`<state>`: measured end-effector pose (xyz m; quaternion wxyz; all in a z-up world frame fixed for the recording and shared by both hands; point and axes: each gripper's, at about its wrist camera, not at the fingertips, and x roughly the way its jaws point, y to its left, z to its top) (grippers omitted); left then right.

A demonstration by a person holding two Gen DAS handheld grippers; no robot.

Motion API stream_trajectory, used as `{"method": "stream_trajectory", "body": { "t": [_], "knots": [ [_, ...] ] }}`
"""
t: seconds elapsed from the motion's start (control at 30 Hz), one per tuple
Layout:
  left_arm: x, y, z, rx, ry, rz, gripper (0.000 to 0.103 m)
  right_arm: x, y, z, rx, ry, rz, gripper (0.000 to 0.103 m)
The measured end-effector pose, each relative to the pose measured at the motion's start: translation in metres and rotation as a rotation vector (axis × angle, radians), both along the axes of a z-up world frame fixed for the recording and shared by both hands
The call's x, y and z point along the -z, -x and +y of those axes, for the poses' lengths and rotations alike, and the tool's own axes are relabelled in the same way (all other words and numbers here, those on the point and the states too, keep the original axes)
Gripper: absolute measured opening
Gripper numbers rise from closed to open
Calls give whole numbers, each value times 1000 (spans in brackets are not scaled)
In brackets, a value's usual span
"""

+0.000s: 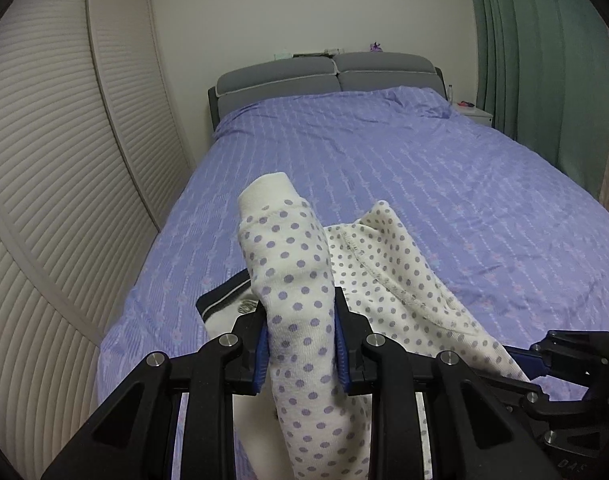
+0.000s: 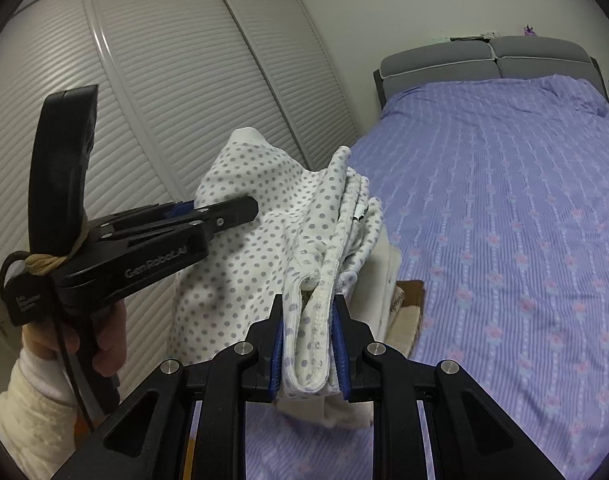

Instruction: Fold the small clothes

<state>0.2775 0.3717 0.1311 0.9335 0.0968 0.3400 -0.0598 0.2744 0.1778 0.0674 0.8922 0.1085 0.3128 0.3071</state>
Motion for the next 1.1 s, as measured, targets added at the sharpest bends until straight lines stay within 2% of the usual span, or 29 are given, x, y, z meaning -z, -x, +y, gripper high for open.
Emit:
{"method": "stream_trajectory", "body": {
  "t": [0.1, 0.23, 0.4, 0.5, 0.53, 0.6, 0.7, 0.77, 0.8, 0.83, 0.9, 0.97, 1.03, 1.1],
  "knots": [
    [13, -19, 16, -14, 20, 33, 27, 6, -7, 11, 0, 6, 24, 23],
    [32, -37, 25, -32, 10, 79, 28, 16, -27, 30, 0, 22, 62, 23],
    [43, -40, 34, -57, -10, 97, 32, 26, -27, 39, 5, 35, 76, 23],
    [42, -38, 40, -85, -7, 83, 45, 26, -28, 38, 21, 29, 85, 25],
    [39, -34, 42, -104, -20, 59, 51, 27, -28, 38, 23, 27, 89, 31],
    [29, -31, 48, -134, -27, 16, 54, 26, -29, 37, 35, 24, 83, 39],
    [17, -23, 52, -179, -9, -10, 55, 23, -25, 33, 34, 9, 75, 44],
    [7, -13, 49, -197, -26, -40, 55, 20, -24, 30, 31, 7, 69, 53],
    [3, -7, 46, -199, -35, -55, 56, 17, -23, 28, 35, 4, 65, 54],
    [-2, 1, 42, -211, -49, -67, 60, 14, -21, 23, 41, -3, 56, 54],
    [-11, 16, 31, -235, -68, -93, 64, 8, -17, 14, 51, -2, 43, 63],
    [-21, 35, 15, -223, -73, -127, 73, -1, -11, -1, 74, 16, 9, 82],
    [-29, 56, -4, -229, -92, -167, 84, -12, -3, -22, 128, 74, -56, 89],
    [-36, 77, -26, -215, -108, -209, 90, -21, 5, -40, 161, 129, -109, 91]
  ]
}}
